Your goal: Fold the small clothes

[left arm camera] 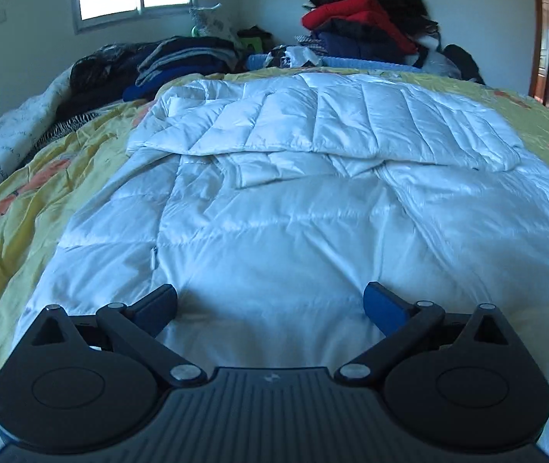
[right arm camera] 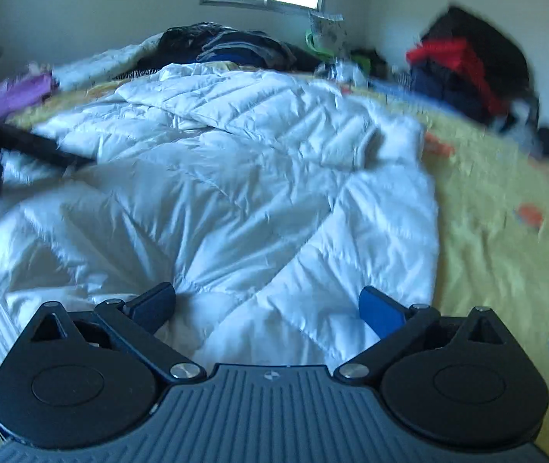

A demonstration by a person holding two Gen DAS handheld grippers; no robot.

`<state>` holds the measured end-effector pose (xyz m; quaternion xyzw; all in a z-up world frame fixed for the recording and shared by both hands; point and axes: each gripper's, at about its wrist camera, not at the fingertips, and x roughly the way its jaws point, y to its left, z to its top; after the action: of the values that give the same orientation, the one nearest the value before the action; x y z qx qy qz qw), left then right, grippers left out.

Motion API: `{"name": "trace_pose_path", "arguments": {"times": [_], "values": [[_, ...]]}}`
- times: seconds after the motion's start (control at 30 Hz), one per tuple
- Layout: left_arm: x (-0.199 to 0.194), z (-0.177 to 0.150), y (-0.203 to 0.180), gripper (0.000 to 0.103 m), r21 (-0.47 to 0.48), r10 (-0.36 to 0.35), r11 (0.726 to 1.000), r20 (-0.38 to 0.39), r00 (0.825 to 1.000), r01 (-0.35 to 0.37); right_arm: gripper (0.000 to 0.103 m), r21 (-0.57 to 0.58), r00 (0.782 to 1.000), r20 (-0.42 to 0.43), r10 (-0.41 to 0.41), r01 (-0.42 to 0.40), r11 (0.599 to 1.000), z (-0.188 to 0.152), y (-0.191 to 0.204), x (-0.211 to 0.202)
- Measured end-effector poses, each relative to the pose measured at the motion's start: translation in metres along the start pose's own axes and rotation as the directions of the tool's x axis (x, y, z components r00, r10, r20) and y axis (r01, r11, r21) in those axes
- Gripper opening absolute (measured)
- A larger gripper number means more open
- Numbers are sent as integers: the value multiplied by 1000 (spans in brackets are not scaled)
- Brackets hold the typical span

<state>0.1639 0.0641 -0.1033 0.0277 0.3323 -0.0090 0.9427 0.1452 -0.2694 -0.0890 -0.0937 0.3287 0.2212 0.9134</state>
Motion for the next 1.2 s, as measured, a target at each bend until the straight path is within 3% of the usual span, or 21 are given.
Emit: {"name": "trace_pose_path", "arguments": {"times": [0.17,0.3,0.43,0.5,0.53,0.6,0.63,0.67,0.7,0.77,0.8,0.83,0.93,1.03,1.07,1.13,1.2], "values": [[12,10,1,103,-14,10,1000,-33,999,-11,101,-2,998,-33,48,-48,999,8,-5,9],[-4,5,12,103,-47,15,999,-28,999,-16,101,36,997,-69,27,-24,999,14,-7,-2],[-37,-12,53,103,-145,119,982,0,993,-117,103,188,996,-8,84,-81,979,7,-28,-30],[-56,-22,86,103,-219,226,951,13,974,-218,103,265,996,4,90,-88,960,1,-40,-39],[-64,-27,105,103,-274,299,918,7,954,-285,103,305,996,4,91,-88,948,-2,-48,-43],[-81,-37,149,103,-414,435,812,-42,899,-412,103,380,997,4,77,-73,922,-7,-61,-47],[-91,-43,171,103,-499,467,749,-68,882,-435,103,421,997,6,75,-70,904,-11,-68,-49],[-101,-51,193,103,-602,467,680,-87,880,-419,103,461,996,8,84,-78,884,-14,-75,-50],[-109,-60,213,103,-710,418,610,-88,904,-351,103,499,995,13,97,-90,862,-16,-81,-50],[-113,-79,243,103,-867,202,487,-5,979,-105,102,581,990,29,136,-127,804,-21,-91,-48],[-112,-84,248,103,-899,117,438,50,992,-7,101,610,987,37,155,-145,779,-24,-94,-46],[-110,-85,248,103,-905,59,423,87,994,54,102,629,985,44,166,-157,761,-25,-96,-44],[-90,-74,231,103,-849,-158,498,112,981,178,102,627,984,37,175,-159,763,-24,-91,-45],[-72,-69,210,103,-806,-298,544,74,952,233,102,595,983,6,185,-153,789,-22,-83,-46],[-69,-68,205,103,-795,-323,556,62,944,243,102,587,981,-5,192,-152,795,-20,-81,-47],[-74,-68,194,103,-769,-323,590,53,945,245,102,581,979,-23,205,-154,799,-20,-78,-50],[-74,-67,191,103,-765,-378,583,42,925,273,102,601,973,-28,228,-166,782,-21,-79,-53]]}}
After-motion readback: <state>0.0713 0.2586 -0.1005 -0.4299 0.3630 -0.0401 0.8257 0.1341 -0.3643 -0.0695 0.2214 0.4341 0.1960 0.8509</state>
